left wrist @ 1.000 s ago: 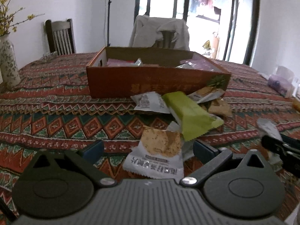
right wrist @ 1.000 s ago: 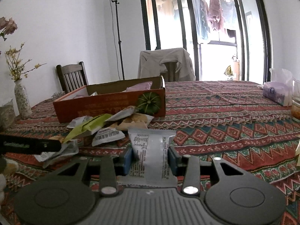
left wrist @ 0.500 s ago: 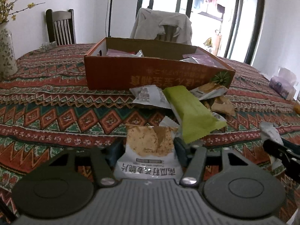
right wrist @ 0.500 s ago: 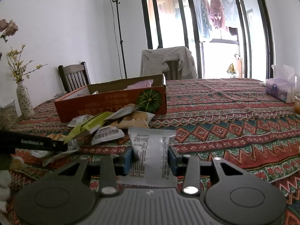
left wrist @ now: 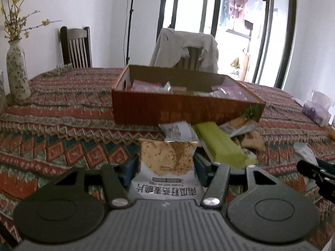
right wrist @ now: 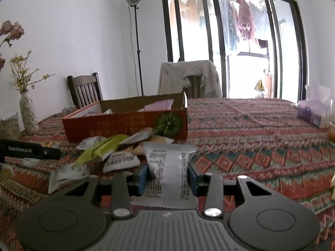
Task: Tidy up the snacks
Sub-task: 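Carry both packets over the cardboard box and open both grippers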
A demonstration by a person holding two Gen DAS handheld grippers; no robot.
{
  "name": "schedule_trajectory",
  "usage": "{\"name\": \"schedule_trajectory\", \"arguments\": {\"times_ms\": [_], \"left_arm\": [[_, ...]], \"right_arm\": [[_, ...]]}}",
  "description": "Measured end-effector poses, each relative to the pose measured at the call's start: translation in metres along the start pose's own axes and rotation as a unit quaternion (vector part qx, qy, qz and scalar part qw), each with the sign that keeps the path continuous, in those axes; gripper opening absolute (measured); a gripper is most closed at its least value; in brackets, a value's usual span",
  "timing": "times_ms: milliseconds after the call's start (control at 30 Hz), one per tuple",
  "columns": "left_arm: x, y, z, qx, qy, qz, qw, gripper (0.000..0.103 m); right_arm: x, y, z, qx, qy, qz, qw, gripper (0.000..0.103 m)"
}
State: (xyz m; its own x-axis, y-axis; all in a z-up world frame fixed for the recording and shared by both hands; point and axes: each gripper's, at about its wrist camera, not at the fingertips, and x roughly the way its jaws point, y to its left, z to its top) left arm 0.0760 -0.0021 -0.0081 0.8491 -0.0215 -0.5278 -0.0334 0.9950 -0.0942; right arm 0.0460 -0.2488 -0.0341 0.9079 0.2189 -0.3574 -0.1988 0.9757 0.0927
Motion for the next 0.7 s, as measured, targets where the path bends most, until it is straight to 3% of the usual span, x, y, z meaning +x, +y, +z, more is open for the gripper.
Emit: {"name": "schedule_trajectory", "arguments": {"times_ms": [300,700], "left_arm": [[0.004,-0.001,0.039,0.001,-0.045,-0.006,0.9989,0.058],[0.023,-0.014,0.102,0.0,-0.098,-0.016,0.995,0.058]], "right_arm": [[0.013,0.009,0.043,-0.025,-0.044,-0.005,0.999,0.04],[0.073,0.018,0.112,-0.025,-0.07,0.002,0.997,0.04]]}}
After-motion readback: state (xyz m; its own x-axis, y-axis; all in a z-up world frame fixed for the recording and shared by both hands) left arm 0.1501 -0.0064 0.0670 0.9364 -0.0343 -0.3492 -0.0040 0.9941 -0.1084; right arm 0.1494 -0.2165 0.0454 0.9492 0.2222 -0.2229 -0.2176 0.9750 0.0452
